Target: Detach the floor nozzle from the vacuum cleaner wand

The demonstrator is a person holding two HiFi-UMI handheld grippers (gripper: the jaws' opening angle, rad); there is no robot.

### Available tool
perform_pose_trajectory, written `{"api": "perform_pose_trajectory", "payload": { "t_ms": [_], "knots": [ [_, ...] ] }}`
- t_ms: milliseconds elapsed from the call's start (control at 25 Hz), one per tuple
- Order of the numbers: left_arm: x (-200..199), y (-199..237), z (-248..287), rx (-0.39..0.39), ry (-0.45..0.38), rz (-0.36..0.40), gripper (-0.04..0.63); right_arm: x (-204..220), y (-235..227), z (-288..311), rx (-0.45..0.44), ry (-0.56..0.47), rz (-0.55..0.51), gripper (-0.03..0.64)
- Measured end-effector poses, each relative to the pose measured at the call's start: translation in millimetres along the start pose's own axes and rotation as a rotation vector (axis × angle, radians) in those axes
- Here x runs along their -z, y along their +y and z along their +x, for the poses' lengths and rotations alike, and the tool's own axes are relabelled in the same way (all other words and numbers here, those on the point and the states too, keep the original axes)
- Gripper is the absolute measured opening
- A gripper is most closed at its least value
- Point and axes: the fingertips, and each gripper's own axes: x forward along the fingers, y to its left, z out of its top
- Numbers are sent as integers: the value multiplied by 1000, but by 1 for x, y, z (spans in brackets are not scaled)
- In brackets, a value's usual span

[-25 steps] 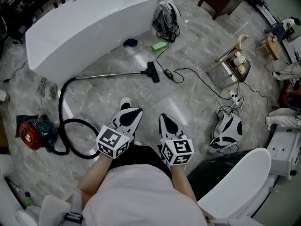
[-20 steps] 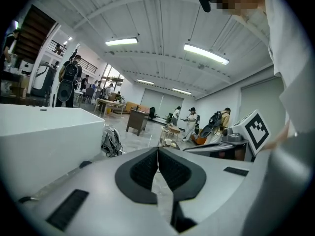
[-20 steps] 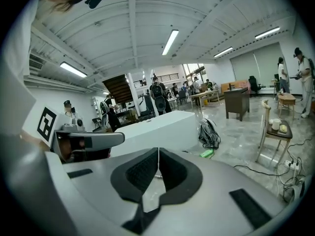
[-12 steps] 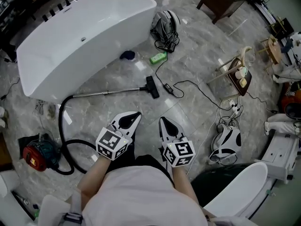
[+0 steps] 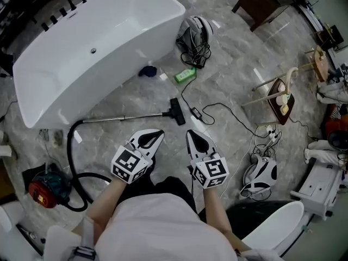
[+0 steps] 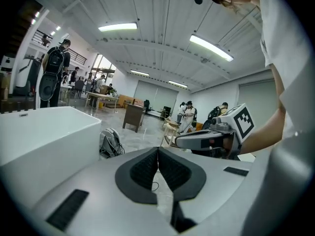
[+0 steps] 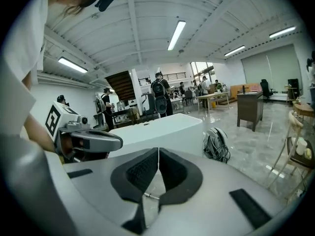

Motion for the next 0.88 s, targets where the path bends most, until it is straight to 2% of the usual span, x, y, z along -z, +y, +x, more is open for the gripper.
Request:
{"api": "perform_pose_trajectory", "payload": {
  "t_ms": [200, 320, 400, 440, 560, 680, 880],
  "knots": [
    [1, 33, 24, -18, 6, -4, 9, -15, -32, 35, -19, -25, -47, 17],
    [-3, 49, 37, -71, -12, -17, 9, -22, -62, 44, 71, -24, -68, 16],
    [-3, 55, 46, -100, -17, -26, 9, -17, -86, 48, 154, 7, -59, 15],
    [-2, 58, 51, -114, -11, -23, 9, -13, -95, 52, 167, 22, -50, 16],
    [7, 67, 65, -143, 16, 6, 9, -2, -106, 64, 93, 46, -38, 15],
    [25, 77, 75, -158, 28, 0, 9, 17, -113, 79, 13, 80, -66, 15],
    [80, 98, 96, -133, 88, 12, 9, 56, -129, 115, -52, 118, -115, 17]
  ]
}}
